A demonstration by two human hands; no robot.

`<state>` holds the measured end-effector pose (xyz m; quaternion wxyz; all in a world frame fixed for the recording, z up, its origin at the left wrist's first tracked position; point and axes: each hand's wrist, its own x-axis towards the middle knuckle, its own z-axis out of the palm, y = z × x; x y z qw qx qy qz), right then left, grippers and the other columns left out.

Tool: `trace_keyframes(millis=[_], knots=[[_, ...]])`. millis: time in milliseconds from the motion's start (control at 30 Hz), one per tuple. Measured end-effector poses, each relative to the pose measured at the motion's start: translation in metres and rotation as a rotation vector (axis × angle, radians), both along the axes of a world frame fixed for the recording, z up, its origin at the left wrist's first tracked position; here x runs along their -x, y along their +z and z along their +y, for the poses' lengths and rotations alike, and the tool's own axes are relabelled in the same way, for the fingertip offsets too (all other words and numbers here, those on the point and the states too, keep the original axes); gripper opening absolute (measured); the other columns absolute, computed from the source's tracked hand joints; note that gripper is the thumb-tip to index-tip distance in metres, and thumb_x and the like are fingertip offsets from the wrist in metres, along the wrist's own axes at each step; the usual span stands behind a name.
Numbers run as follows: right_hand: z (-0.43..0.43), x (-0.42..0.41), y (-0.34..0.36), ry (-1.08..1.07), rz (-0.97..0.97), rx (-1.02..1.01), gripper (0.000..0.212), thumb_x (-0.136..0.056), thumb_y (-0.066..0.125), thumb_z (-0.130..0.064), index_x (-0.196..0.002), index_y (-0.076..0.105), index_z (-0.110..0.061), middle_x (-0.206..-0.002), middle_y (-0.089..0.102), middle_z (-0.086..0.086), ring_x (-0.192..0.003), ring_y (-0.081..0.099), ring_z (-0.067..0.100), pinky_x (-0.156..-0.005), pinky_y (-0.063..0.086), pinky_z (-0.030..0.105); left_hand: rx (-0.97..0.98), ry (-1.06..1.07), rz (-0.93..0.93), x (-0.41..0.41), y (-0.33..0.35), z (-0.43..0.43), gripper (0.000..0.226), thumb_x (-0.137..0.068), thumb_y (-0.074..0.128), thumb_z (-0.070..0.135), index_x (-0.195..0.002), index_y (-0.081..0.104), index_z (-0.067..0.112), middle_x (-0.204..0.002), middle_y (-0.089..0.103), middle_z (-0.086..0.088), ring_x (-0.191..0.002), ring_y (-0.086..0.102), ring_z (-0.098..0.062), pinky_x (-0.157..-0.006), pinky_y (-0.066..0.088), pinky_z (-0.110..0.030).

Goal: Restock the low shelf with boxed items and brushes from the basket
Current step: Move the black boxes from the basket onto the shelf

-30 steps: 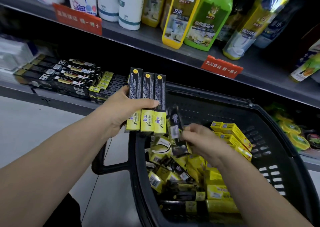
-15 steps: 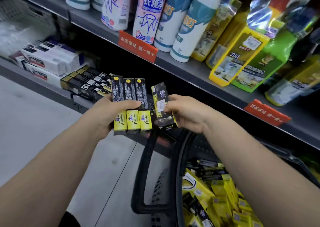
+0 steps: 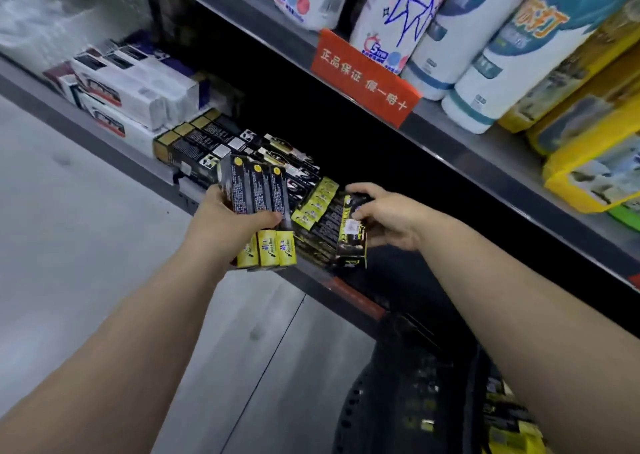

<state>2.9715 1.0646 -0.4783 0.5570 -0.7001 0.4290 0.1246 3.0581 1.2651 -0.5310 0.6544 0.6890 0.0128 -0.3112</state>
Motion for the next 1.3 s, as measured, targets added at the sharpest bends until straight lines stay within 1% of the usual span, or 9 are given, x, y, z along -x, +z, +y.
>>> trace_keyframes(millis=[100,300,433,600,667,767,967,1100,1300], knots=[[-0.001,-0.007,-0.004,-0.042,-0.075,-0.057,0.032,-0.093,0.042,-0.004,-0.119,0.056,-0.015,-0.100,0.055,0.007,-0.077,0.059,0.017,-0.070,0.057,0.031,-0.026,-0.081,0.006,0.003,-0.008,-0.011,0.060,-0.062,0.086,0.028,-0.110,0.049,0.022,-0.096,0.066,0.004,-0.077,0.066,-0.014,-0.052,0.043,-0.024],[-0.012,0.003,-0.005,-0.002,-0.189,-0.309,0.059,-0.082,0.028,0.021,-0.117,0.059,-0.014,-0.108,0.062,0.012,-0.088,0.068,0.022,-0.079,0.057,0.029,0.046,-0.086,0.108,0.003,-0.018,-0.028,0.059,-0.062,0.086,0.017,-0.110,0.051,0.018,-0.097,0.071,-0.003,-0.074,0.071,-0.019,-0.058,0.055,-0.029],[-0.024,0.008,-0.010,0.203,-0.171,-0.090,0.053,-0.080,0.059,0.014,-0.120,0.057,-0.021,-0.088,0.067,0.006,-0.075,0.065,0.016,-0.074,0.057,0.026,0.090,-0.035,0.152,0.003,-0.022,-0.036,0.059,-0.063,0.085,0.016,-0.113,0.052,0.018,-0.097,0.072,-0.003,-0.075,0.072,-0.020,-0.065,0.058,-0.035],[-0.052,-0.005,-0.019,0.354,0.167,0.508,0.029,-0.091,0.055,-0.043,-0.110,0.058,-0.022,-0.063,0.058,0.002,-0.052,0.057,0.015,-0.050,0.048,0.025,0.067,0.131,0.146,-0.001,-0.029,-0.033,0.063,-0.064,0.086,0.020,-0.114,0.049,0.020,-0.093,0.068,0.003,-0.073,0.070,-0.017,-0.060,0.054,-0.034],[-0.060,-0.012,-0.026,0.536,0.352,0.867,0.041,-0.088,0.054,-0.054,-0.103,0.062,-0.017,-0.070,0.055,-0.002,-0.066,0.056,0.018,-0.054,0.039,0.025,0.060,0.155,0.135,-0.001,-0.030,-0.032,0.060,-0.065,0.085,0.017,-0.111,0.047,0.021,-0.092,0.065,0.005,-0.065,0.069,-0.011,-0.050,0.053,-0.027],[-0.056,-0.023,-0.040,0.666,0.512,1.021,0.047,-0.082,0.058,-0.059,-0.098,0.062,-0.015,-0.086,0.061,0.001,-0.084,0.060,0.021,-0.057,0.039,0.025,0.051,0.149,0.150,0.003,-0.032,-0.033,0.056,-0.065,0.084,0.014,-0.106,0.047,0.021,-0.090,0.066,0.004,-0.054,0.068,-0.007,-0.040,0.050,-0.023],[-0.036,-0.037,-0.079,0.732,0.597,0.984,0.059,-0.089,0.047,-0.059,-0.124,0.053,-0.012,-0.119,0.059,0.008,-0.106,0.057,0.024,-0.075,0.047,0.029,0.031,0.146,0.145,0.004,-0.035,-0.035,0.058,-0.066,0.084,0.015,-0.110,0.047,0.020,-0.096,0.068,0.002,-0.069,0.069,-0.015,-0.040,0.049,-0.023],[-0.031,-0.036,-0.083,0.762,0.525,0.809,0.077,-0.089,0.029,-0.069,-0.144,0.034,-0.016,-0.152,0.023,0.016,-0.139,0.027,0.031,-0.107,0.034,0.038,0.039,0.158,0.152,0.004,-0.036,-0.036,0.056,-0.065,0.084,0.014,-0.106,0.047,0.021,-0.091,0.066,0.005,-0.066,0.067,-0.011,-0.036,0.046,-0.018],[-0.024,-0.028,-0.086,0.831,0.491,0.687,0.094,-0.077,0.074,-0.038,-0.147,0.016,-0.018,-0.151,0.022,0.016,-0.133,0.036,0.035,-0.104,0.041,0.045,0.043,0.147,0.167,0.005,-0.033,-0.038,0.058,-0.066,0.084,0.013,-0.110,0.046,0.020,-0.092,0.064,0.006,-0.068,0.066,-0.011,-0.036,0.046,-0.019]])
